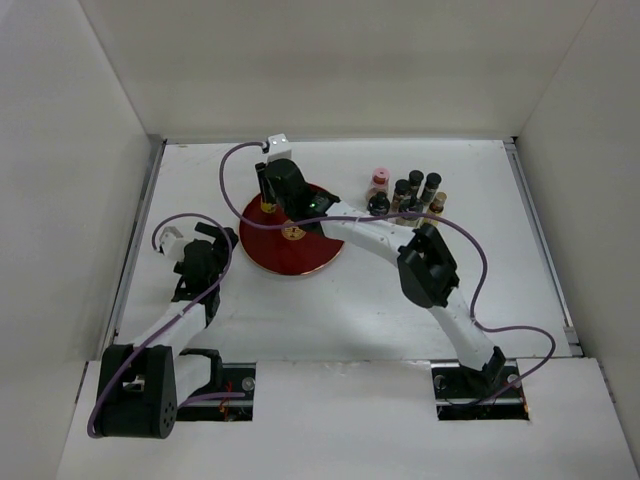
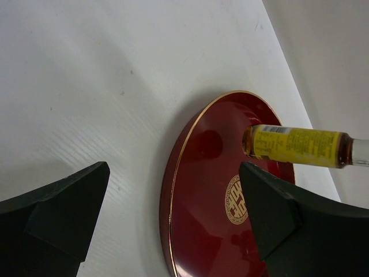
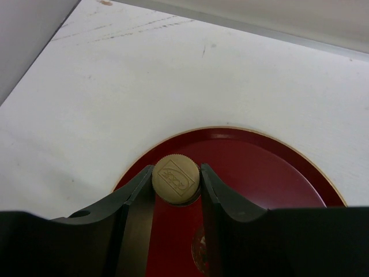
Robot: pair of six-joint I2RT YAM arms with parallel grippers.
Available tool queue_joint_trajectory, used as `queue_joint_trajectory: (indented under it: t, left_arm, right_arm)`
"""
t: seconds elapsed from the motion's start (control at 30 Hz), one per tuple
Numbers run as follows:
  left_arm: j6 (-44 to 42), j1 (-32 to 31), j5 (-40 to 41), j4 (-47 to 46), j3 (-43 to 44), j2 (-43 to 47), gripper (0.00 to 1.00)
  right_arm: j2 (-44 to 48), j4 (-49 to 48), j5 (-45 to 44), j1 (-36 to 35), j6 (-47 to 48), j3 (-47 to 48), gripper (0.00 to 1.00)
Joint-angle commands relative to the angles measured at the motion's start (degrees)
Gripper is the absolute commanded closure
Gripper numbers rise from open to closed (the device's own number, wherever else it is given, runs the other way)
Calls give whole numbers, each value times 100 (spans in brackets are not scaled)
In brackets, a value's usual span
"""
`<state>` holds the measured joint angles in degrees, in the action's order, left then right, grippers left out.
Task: Organize the condiment bottles
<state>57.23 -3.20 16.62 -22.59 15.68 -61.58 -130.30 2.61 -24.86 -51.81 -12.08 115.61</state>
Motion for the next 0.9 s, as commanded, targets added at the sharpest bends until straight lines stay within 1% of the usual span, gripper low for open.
queue_joint_trajectory:
  t: [0.0,0.13,0.33,0.43,0.47,0.53,0.63,0.7,0.87]
  left_arm:
    - [95,79,-54,-316,-109,94,0]
    - [95,87,-54,-316,-118,120,0]
    - [95,96,-107,-316,-92,41,0]
    - [95,114,-107,-316,-92,41,0]
    - [95,105,-107,-316,-83,32,0]
    - [95,88,-124,-316,-74,23,0]
    - [86,87,-133,-334,-74,15,0]
    - [95,87,-142,-378,-83,-3,0]
    - [95,140,-203,-395,-92,-3,0]
  right_arm:
    - [-153,-375,-19,-52,118,734,70]
    - [-461,-349,-36,-53,188,1051,70]
    - [-654,-349,-45,-70,206,1069,69]
    - [-742,-340,-19,-105,206,1069,67]
    - [-751,-340,-19,-114,223,1051,66]
    - [-751,-358,-10,-123,215,990,59]
    - [-681,-463,8,-149,144,875,41]
    - [-620,-507,51,-167,135,858,34]
    - [-418,-630,96,-167,109,753,32]
